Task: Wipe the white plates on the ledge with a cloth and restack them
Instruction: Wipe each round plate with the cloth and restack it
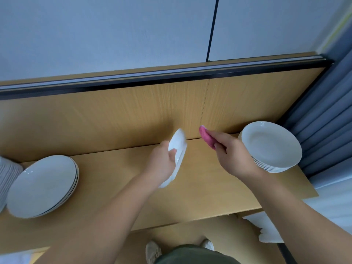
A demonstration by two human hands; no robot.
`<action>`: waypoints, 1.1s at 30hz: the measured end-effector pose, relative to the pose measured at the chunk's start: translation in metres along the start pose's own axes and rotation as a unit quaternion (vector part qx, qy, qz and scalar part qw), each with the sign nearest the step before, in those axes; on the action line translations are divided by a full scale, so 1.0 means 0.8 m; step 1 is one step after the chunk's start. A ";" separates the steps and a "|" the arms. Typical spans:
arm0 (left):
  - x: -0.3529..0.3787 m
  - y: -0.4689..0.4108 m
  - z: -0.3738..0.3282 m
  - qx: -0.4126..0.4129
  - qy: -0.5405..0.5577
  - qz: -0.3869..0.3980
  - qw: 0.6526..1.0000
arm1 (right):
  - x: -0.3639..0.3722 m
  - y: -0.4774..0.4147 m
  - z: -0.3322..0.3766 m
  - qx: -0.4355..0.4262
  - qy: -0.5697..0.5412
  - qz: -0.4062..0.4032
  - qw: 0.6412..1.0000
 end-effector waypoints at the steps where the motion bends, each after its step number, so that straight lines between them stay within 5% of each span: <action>1: -0.007 0.000 0.004 -0.007 0.023 -0.008 1.000 | -0.001 -0.004 0.006 -0.003 -0.002 -0.007 1.000; 16: -0.041 -0.012 0.093 -0.069 0.261 0.014 0.963 | 0.063 -0.009 0.046 0.014 0.007 -0.020 1.000; 19: -0.056 -0.020 0.097 -0.048 0.232 0.030 0.971 | 0.082 -0.018 0.044 0.005 0.018 -0.006 1.000; 25: -0.056 -0.033 0.125 -0.031 -0.023 0.128 0.991 | 0.118 -0.049 0.047 -0.032 -0.007 0.066 0.997; 33: -0.061 -0.035 0.153 -0.065 0.010 0.119 0.991 | 0.178 -0.097 0.039 -0.106 0.053 0.139 0.983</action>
Point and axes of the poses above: each hand's wrist, its own y-axis away from the middle knuckle, its own x-axis out of the palm, z = x × y, the point moved 9 cm from there along -y, towards the middle knuckle, and after that the axes turned 12 degrees about y, right-handed, at the moved point
